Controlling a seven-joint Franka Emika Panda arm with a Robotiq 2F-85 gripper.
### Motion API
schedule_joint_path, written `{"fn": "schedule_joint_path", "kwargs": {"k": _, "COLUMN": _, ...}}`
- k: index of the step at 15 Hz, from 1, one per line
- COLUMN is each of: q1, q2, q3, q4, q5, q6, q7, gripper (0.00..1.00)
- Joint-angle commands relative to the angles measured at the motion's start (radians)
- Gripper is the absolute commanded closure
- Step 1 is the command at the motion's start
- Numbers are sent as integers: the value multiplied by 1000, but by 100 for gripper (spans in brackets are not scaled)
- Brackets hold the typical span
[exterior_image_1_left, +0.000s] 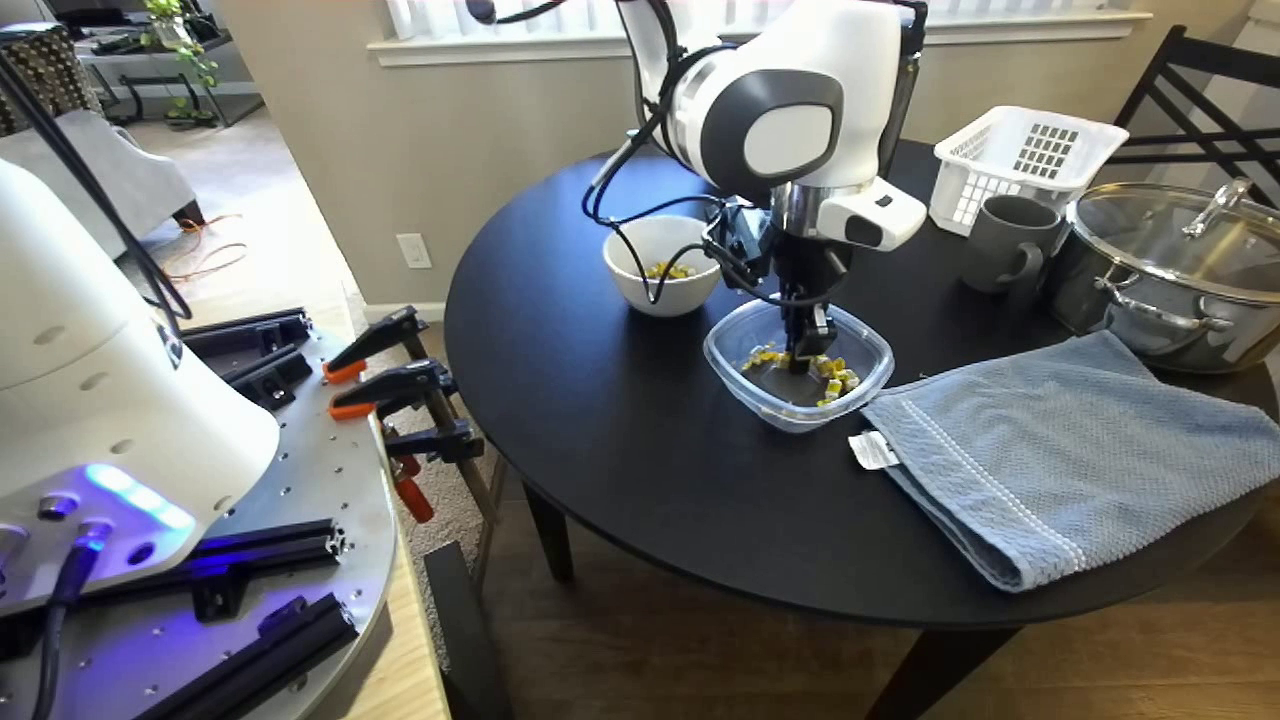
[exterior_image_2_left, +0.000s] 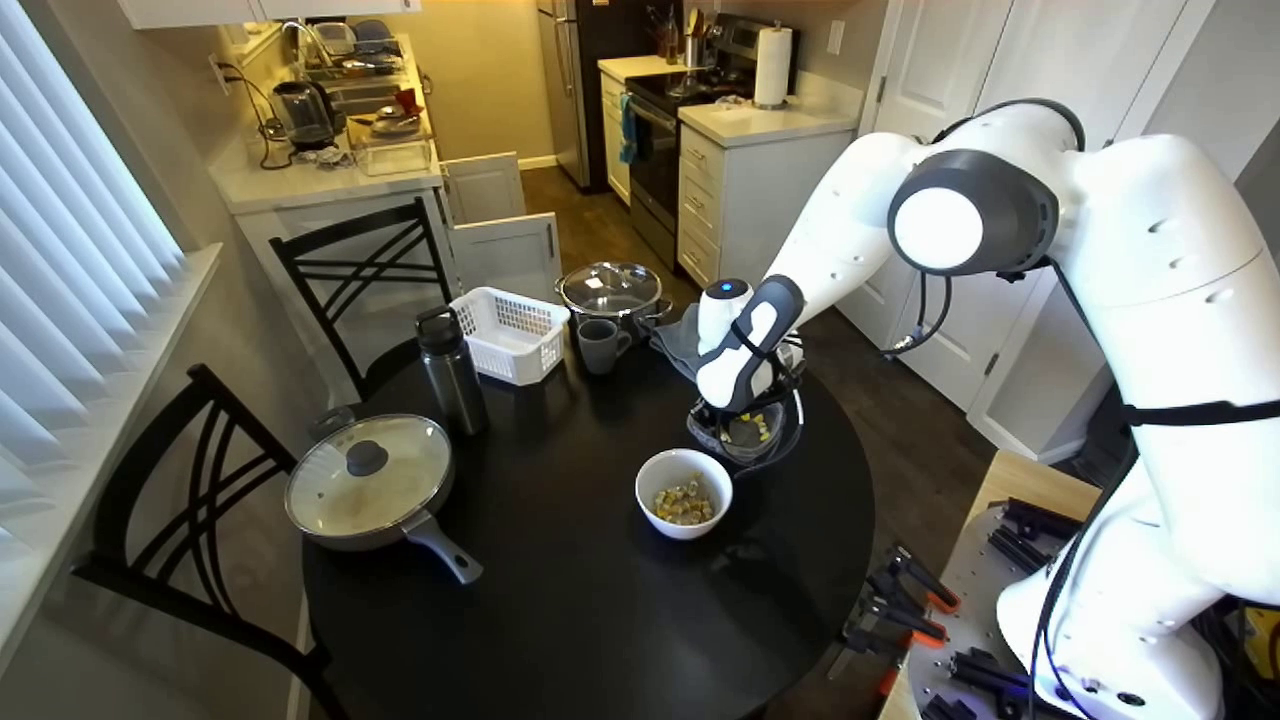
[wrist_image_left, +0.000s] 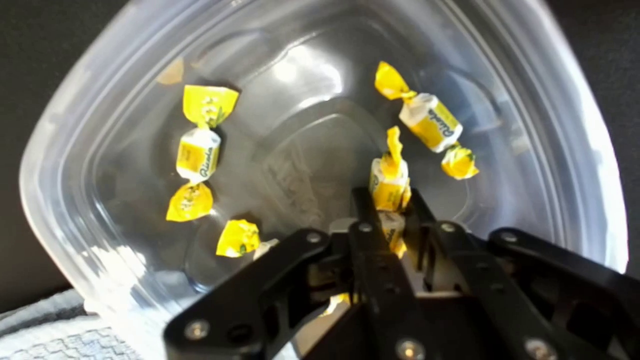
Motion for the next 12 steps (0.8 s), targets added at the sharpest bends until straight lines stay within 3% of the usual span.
{"fn": "schedule_joint_path", "kwargs": {"k": 1, "q1": 19, "q2": -25, "q3": -13, "q4": -27, "q5": 7, "q6": 5, "q7": -1, "gripper": 96}}
{"fn": "schedule_joint_path", "kwargs": {"k": 6, "q1": 40, "q2": -125, "q3": -11, "q4": -94, "q5": -4, "q6": 16, "q7": -13, "gripper": 96}}
{"fn": "schedule_joint_path", "kwargs": {"k": 12, "q1": 126, "q2": -296, "q3": -42, "q4": -206, "q5": -82, "q6": 9, "q7": 1, "gripper": 96}}
